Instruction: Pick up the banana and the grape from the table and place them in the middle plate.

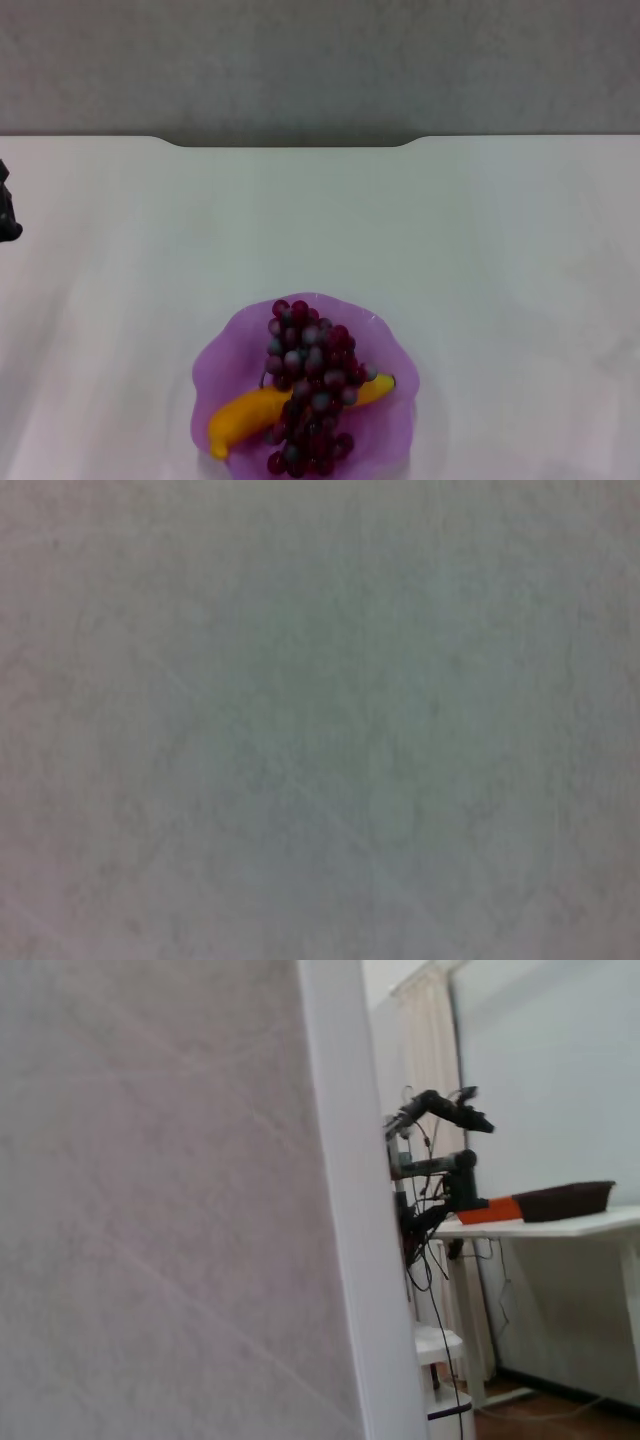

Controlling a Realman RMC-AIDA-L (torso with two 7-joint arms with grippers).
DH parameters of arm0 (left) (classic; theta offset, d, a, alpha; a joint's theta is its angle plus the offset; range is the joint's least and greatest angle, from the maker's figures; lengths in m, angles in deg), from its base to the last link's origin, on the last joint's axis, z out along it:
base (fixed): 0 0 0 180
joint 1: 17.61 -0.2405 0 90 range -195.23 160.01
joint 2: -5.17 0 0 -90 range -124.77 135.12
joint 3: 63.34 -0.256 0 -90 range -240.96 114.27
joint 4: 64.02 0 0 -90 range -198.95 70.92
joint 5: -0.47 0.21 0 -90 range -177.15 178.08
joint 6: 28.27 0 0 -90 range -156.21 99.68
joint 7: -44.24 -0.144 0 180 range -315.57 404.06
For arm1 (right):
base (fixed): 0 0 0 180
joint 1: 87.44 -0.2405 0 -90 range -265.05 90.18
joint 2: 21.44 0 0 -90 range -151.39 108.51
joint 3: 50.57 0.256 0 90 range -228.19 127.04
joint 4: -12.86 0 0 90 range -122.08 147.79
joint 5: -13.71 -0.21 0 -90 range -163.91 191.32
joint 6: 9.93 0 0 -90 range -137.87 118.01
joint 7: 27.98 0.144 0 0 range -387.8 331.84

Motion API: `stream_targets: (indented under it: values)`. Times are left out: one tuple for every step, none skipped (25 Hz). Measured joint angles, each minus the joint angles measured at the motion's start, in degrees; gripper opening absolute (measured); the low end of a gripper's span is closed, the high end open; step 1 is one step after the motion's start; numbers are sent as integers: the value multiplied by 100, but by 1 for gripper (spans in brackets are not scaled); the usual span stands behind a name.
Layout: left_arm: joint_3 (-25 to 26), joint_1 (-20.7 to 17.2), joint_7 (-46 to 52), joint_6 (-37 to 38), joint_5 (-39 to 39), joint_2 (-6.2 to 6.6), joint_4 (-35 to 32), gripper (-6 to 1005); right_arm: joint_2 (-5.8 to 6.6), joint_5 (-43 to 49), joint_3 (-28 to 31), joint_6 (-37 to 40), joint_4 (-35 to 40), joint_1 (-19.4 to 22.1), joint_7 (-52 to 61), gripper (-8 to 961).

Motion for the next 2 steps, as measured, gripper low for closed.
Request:
stream_targets:
  values:
    - [46, 4, 0, 0, 0, -5, 0, 21, 3, -11, -2, -1, -21, -14, 86, 21]
    - [95, 6, 0, 0, 0, -9, -2, 21, 8, -14, -3, -1, -52, -39, 190, 21]
